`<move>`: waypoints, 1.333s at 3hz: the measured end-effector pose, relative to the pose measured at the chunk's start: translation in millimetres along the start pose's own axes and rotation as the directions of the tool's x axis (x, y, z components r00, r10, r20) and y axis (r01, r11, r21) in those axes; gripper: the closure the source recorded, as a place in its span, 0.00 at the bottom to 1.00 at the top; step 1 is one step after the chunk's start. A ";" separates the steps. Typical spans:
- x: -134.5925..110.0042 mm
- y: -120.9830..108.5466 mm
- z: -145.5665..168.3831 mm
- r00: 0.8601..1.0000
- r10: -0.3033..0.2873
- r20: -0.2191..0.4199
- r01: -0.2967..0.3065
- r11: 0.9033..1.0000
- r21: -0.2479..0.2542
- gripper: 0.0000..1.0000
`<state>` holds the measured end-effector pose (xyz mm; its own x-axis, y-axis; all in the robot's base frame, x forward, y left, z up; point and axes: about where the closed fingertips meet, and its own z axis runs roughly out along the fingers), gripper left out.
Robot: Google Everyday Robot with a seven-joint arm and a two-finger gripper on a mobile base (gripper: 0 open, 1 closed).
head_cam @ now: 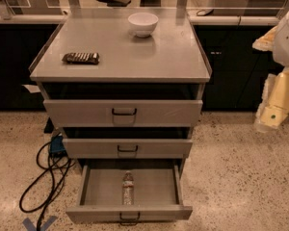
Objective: Pick water bottle from bottom drawer and place on counter
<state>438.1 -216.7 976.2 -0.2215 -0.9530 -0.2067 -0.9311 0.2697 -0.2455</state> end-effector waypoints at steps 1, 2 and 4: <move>1.9 3.9 5.2 1.000 -0.005 0.004 0.005 1.000 0.008 0.00; 10.4 25.0 27.0 0.999 -0.012 0.048 0.012 1.000 0.012 0.00; 50.3 82.7 127.3 0.996 0.090 0.004 -0.090 0.993 0.071 0.00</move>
Offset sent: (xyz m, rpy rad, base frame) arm -0.0452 -0.0214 -0.1589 0.1152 0.0105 -0.0225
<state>386.9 -224.7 824.9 -0.3035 -0.9243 -0.2315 -0.8844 0.3637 -0.2925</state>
